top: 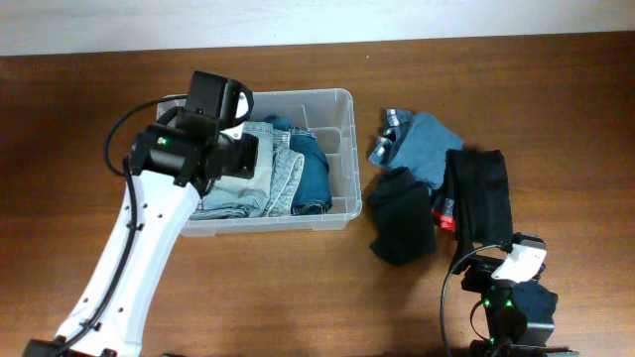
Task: Pack container
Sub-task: 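Press and tuck the light-blue jeans flat with the left gripper, then raise the left gripper out of the bin to the left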
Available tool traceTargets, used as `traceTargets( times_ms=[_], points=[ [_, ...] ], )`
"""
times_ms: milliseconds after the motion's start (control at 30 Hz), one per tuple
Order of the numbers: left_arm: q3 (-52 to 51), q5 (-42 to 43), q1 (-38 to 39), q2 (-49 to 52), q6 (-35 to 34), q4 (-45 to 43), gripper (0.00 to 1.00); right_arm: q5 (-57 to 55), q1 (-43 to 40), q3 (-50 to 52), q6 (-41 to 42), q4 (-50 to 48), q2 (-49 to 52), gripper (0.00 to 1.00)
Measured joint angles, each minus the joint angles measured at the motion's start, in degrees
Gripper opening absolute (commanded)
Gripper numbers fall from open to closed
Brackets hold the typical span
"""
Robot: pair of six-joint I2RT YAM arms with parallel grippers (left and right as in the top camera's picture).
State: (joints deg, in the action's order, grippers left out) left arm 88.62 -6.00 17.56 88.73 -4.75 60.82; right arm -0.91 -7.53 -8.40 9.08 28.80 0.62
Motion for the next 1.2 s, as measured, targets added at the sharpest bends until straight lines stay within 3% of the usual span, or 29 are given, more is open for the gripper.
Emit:
traceTargets(
  times_ms=[367, 533, 767, 867, 1000, 1100, 1200],
  points=[
    [-0.55, -6.97, 2.16, 7.61, -0.90, -4.68, 0.20, 0.00, 0.00, 0.00, 0.00, 0.00, 0.00, 0.98],
    [-0.83, -7.98, 2.21, 17.35, 0.04, -15.04, 0.25, -0.02, 0.00, 0.00, 0.00, -0.02, -0.04, 0.98],
    [-0.98, -7.96, -0.28, 24.83, 0.76, -18.01, 0.25, 0.00, 0.00, 0.00, 0.00, 0.00, -0.04, 0.98],
    [-0.76, -7.67, -1.46, 26.36, 0.83, -17.03, 0.25, 0.00, 0.00, 0.00, -0.04, 0.00, -0.04, 0.98],
    [2.25, -9.40, -2.32, 26.36, 1.01, -9.90, 0.37, 0.00, 0.00, 0.00, -0.02, 0.00, -0.04, 0.98],
    [9.09, -11.41, -3.19, 26.08, 1.53, -0.76, 0.50, -0.02, 0.00, 0.00, -0.04, 0.00, -0.04, 0.99],
    [22.27, -13.03, -3.52, 24.52, 1.75, 6.71, 0.59, 0.00, 0.00, 0.00, -0.02, 0.04, -0.04, 0.98]
  ],
)
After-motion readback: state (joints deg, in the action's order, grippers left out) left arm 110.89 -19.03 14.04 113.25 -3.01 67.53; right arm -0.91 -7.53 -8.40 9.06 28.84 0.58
